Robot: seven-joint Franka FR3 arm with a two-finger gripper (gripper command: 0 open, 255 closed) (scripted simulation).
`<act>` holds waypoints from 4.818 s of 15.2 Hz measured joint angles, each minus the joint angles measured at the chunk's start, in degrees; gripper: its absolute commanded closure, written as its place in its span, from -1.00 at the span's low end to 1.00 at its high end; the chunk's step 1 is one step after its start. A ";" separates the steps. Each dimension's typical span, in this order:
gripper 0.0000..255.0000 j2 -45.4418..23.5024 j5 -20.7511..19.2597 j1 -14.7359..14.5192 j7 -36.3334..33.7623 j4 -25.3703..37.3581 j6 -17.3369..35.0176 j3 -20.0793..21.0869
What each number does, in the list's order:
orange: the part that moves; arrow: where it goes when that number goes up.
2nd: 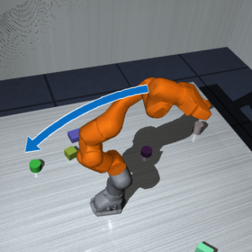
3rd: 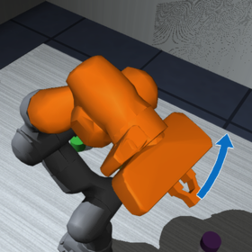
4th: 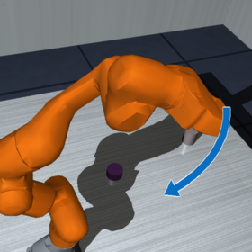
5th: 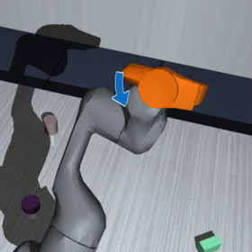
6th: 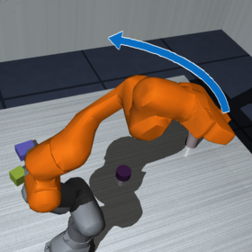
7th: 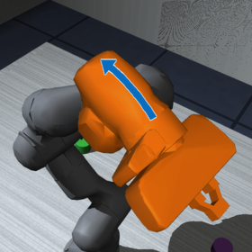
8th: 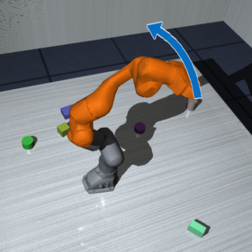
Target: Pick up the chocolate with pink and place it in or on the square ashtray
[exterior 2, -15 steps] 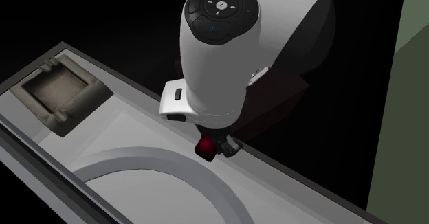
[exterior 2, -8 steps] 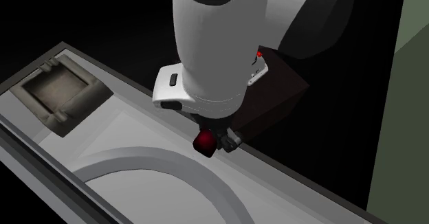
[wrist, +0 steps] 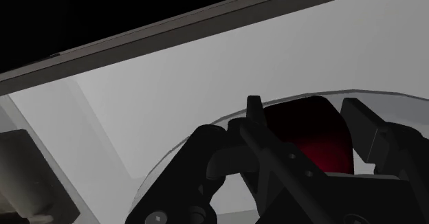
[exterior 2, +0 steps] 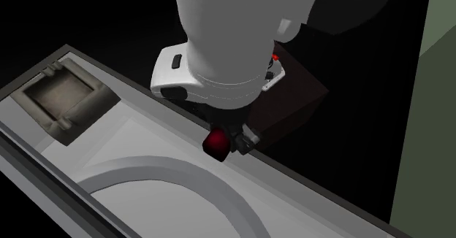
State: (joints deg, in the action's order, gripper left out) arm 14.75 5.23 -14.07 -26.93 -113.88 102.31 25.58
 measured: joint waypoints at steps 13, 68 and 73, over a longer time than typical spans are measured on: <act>1.00 -1.81 -2.46 6.52 16.16 1.19 -0.05 -10.53; -1.00 -30.14 -4.90 20.66 44.21 29.36 -0.20 -25.15; -1.00 -30.33 -4.91 20.60 44.12 32.78 -3.48 -25.12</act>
State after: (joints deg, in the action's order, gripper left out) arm -15.58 0.32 6.54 17.18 -81.10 98.83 0.46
